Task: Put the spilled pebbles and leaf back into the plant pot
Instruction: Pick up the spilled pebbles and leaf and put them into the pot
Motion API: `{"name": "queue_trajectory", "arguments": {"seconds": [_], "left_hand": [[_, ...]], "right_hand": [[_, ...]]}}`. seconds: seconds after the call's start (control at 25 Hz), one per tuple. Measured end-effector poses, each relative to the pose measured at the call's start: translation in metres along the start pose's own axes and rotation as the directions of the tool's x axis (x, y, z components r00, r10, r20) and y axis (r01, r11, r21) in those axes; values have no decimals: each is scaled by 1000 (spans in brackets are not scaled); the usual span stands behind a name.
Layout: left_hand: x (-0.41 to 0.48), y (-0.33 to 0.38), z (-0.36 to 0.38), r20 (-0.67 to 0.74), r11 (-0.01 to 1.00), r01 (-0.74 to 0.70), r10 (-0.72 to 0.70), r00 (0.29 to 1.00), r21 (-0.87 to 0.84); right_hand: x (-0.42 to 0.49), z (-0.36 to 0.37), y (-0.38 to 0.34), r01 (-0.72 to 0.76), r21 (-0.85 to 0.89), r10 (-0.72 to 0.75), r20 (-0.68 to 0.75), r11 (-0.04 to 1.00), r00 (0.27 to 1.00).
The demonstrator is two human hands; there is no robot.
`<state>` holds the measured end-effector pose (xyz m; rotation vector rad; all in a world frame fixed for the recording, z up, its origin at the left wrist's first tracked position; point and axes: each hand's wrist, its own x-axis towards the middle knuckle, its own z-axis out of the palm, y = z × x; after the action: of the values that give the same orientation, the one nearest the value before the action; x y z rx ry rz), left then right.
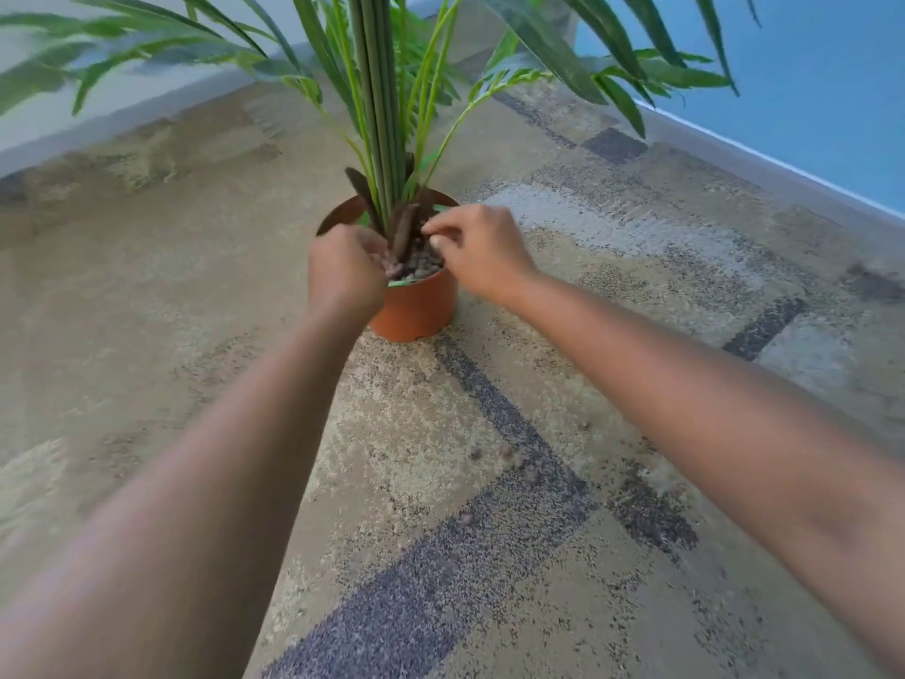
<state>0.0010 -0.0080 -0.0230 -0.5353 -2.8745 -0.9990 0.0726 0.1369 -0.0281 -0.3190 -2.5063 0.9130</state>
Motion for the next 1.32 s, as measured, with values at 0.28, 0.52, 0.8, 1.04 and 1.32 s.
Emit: {"name": "queue_trajectory", "arguments": {"seconds": [0.28, 0.52, 0.8, 1.04, 1.32], "left_hand": [[-180, -51, 74, 338, 964, -259, 263, 903, -60], [-221, -63, 113, 540, 905, -426, 350, 766, 18], [-231, -36, 105, 547, 858, -507, 384, 744, 87], [-220, -16, 104, 595, 822, -555, 384, 707, 129], [-228, -40, 99, 511, 815, -548, 395, 763, 188]], "right_hand": [[-185, -107, 164, -492, -223, 459, -185, 842, 869], [-274, -70, 181, -412, -404, 484, 91, 817, 870], [-252, -20, 139, -7, -360, 137, 337, 933, 932], [-243, -52, 151, 89, -449, 49, 286, 889, 957], [-227, -39, 136, 284, -417, -68, 461, 863, 885]]}}
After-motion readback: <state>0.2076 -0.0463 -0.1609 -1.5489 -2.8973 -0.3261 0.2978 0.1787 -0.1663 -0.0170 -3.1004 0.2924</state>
